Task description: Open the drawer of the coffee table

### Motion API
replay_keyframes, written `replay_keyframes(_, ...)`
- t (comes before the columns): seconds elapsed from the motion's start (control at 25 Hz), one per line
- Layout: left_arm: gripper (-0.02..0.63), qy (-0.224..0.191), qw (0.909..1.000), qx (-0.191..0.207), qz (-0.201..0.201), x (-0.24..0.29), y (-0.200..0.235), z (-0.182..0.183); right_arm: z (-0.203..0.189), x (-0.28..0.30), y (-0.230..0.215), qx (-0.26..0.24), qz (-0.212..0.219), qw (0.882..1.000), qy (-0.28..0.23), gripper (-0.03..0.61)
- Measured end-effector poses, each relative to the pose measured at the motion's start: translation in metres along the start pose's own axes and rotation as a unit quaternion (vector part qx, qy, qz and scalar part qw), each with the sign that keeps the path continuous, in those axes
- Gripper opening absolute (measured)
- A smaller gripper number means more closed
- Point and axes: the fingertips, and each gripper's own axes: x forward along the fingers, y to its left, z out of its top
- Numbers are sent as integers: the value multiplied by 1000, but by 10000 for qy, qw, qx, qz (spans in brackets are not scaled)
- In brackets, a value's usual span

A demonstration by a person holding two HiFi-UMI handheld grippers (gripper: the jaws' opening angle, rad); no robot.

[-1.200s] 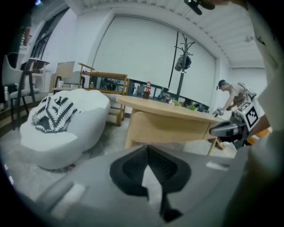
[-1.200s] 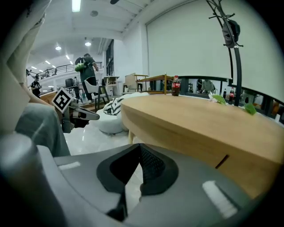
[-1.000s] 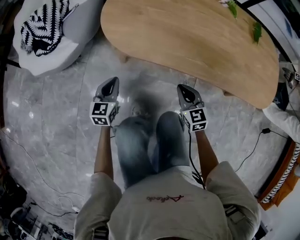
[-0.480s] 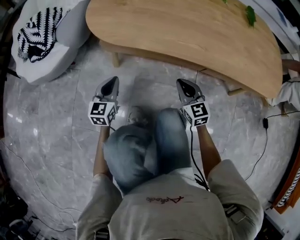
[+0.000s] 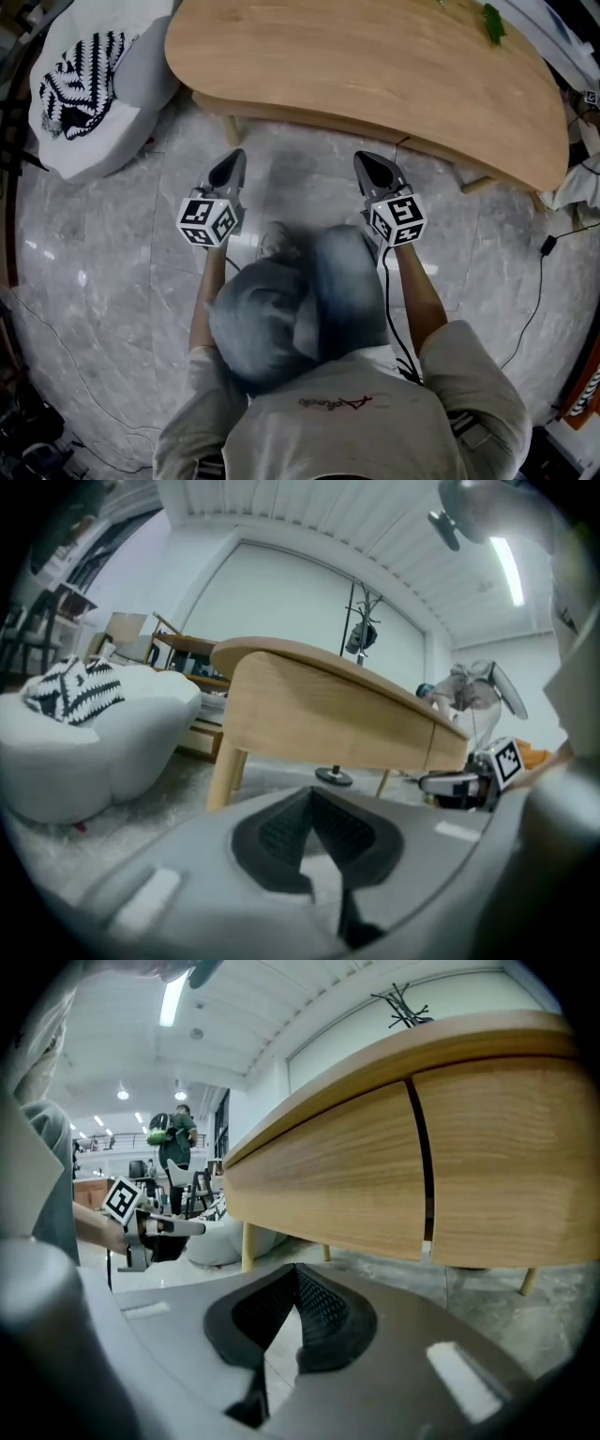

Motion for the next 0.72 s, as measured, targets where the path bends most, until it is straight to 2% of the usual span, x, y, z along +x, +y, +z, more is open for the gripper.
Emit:
replay_keyframes(0.2,0,-385,9915,-1138,-496,16,2,2,5,5,-6,1059,206,9933,-408,5)
replay_keyframes(0.4,0,-759,9704,-2077,-967,30,8,7,4,8,-7,1950,483,9770,-720,5)
replay_keyframes(0.52,0,-767,9625,-2300,-1218,39,9,9,6,10,-12,2202,522,9703,-858,5)
replay_keyframes(0.68,0,-605,9630,-2209,-1423,50,7,9,4,14,-21,2273,504,9688,-855,6)
replay_keyframes(0.72,34,-563,9619,-2217,-1495,54,6,10,4,16,-22,2238,532,9698,-806,6)
